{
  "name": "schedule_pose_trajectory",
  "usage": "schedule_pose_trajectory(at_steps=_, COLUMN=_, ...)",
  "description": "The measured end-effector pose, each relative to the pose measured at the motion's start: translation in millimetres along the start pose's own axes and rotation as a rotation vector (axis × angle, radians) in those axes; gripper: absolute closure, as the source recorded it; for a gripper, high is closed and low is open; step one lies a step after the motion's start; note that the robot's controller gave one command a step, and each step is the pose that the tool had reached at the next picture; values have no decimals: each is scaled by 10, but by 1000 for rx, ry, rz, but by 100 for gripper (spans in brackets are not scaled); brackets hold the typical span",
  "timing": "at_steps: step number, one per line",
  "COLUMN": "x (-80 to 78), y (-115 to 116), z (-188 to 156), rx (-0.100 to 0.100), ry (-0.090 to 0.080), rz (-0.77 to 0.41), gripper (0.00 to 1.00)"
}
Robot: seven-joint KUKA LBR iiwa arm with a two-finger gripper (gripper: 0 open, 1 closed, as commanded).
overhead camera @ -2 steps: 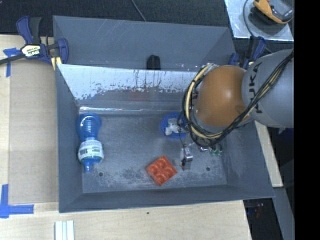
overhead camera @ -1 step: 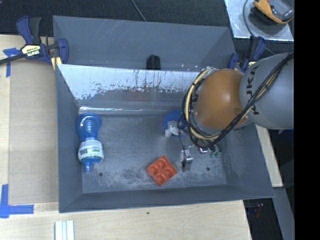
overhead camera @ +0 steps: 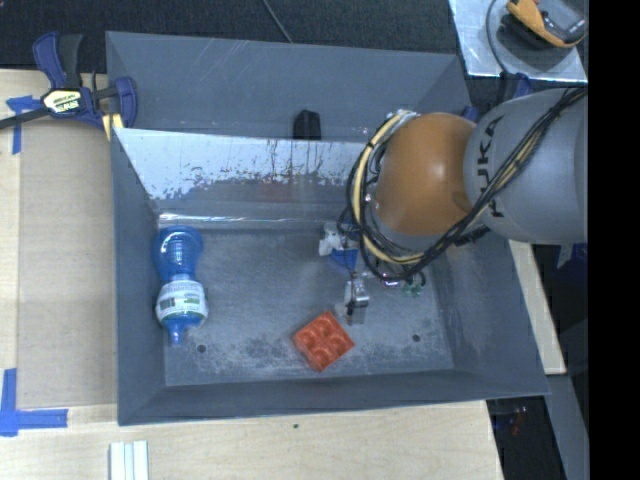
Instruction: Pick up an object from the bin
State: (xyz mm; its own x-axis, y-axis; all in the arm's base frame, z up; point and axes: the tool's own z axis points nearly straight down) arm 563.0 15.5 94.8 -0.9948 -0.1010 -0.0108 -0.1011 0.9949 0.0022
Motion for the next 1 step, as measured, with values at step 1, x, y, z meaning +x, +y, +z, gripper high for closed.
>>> schedule_pose_trajectory(at_steps=1, x=155, y=-114, z=-452, rx=2, ry=4, rz=-38, gripper=0)
